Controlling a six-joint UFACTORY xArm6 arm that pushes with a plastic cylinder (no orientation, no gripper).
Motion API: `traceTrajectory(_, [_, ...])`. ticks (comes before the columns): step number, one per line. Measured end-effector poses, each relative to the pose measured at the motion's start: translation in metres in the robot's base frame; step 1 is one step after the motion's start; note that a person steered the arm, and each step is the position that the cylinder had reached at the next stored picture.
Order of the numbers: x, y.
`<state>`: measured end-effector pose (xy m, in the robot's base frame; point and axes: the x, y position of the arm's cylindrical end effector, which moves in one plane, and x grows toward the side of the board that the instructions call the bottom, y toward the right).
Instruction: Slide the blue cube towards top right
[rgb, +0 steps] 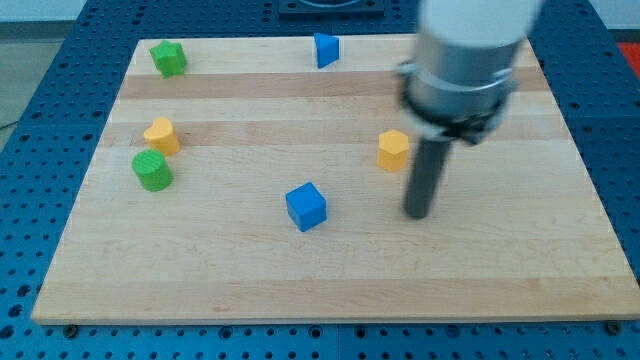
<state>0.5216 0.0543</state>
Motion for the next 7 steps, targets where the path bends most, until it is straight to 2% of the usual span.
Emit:
traceTrajectory(1, [0.041,-0.072])
traceTrajectory(2, [0.049,-0.166])
traceTrajectory(3, [0.015,-0.181])
traceTrajectory(4, [-0.015,-0.094])
traceTrajectory(5, [-0.021,0.025])
traceTrajectory(6, [-0.028,0.078])
traceTrajectory(7, [-0.027,0.064])
